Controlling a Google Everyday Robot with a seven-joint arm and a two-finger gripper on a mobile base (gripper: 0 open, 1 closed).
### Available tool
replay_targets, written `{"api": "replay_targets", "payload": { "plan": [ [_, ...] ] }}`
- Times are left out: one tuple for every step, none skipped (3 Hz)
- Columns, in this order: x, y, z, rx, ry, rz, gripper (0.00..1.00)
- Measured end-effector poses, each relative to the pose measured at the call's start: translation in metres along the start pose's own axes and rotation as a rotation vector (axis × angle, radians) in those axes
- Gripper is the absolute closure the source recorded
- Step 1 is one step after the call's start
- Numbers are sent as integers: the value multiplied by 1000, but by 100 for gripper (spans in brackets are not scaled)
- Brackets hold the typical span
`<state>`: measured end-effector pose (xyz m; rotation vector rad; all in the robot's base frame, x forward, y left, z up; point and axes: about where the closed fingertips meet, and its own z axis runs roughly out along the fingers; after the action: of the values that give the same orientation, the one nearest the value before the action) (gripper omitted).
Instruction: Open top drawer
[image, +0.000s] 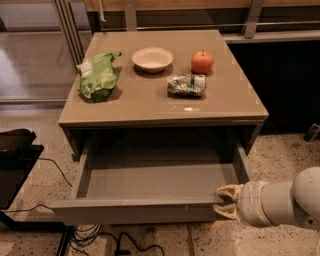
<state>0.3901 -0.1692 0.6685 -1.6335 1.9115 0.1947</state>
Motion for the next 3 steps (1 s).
{"api": "replay_targets", "payload": {
  "plan": [
    [1, 11, -2, 4, 1, 4, 100],
    [-9, 21, -5, 17, 0, -15, 100],
    [-10, 29, -7, 17, 4, -24, 100]
  ]
}}
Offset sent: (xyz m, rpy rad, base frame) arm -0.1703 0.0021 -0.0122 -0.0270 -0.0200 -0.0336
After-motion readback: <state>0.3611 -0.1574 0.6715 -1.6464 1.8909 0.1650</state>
